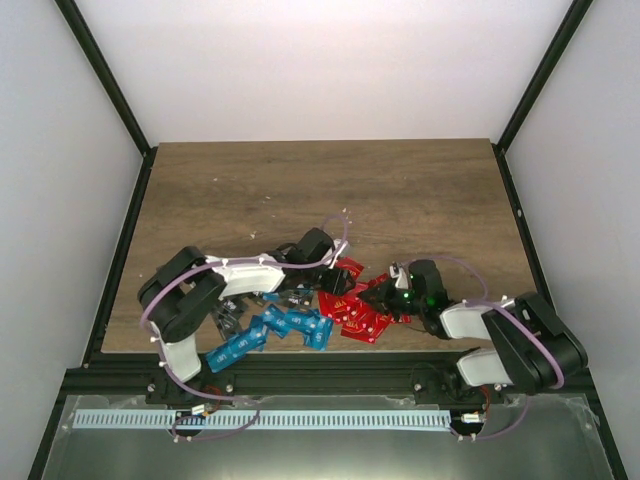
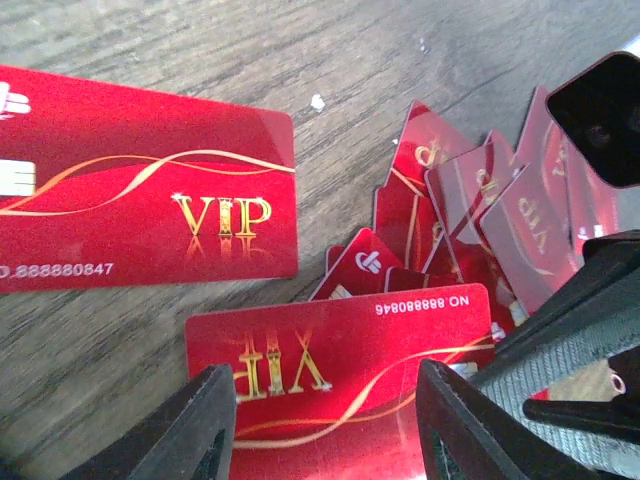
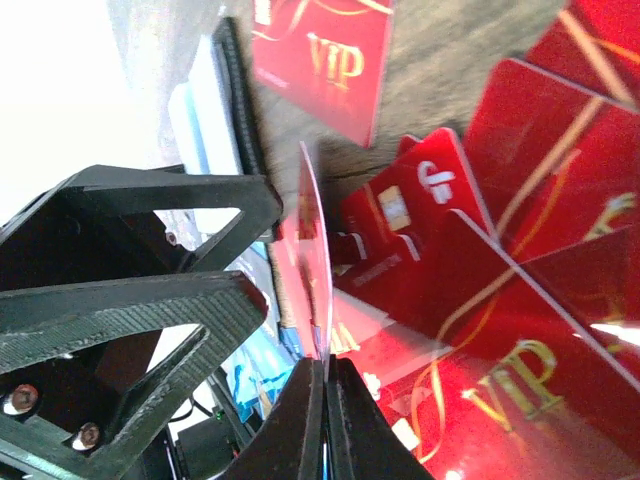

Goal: Put the credit cards into the card holder

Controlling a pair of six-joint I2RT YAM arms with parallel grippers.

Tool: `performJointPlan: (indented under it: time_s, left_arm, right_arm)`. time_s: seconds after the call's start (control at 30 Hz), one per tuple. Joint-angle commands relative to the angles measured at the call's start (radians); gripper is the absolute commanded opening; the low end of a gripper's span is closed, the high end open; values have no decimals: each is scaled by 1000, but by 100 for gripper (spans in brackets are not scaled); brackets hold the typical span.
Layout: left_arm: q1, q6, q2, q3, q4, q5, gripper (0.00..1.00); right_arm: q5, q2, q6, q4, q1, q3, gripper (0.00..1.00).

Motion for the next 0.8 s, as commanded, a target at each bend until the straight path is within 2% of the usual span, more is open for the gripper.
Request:
performJointPlan:
  time_s: [0.0,0.4,0.6,0.77]
  left_arm:
    - [-5,-46,-103,-5,-40,-51,53]
    - [7,-164,-477,-108,-33,-243,72]
    - [18,-245,-692,-228,48,-307,75]
    - [20,-255,-783,-323,192,-259,77]
  right_arm:
    - [-4,-77,-38,-29,-7,9,1]
    - [107,-419,-70,-160,-7,88,1]
    - [127,-512,-4,-29,-7,80,1]
    - [128,-539,51,123,-5,68,1]
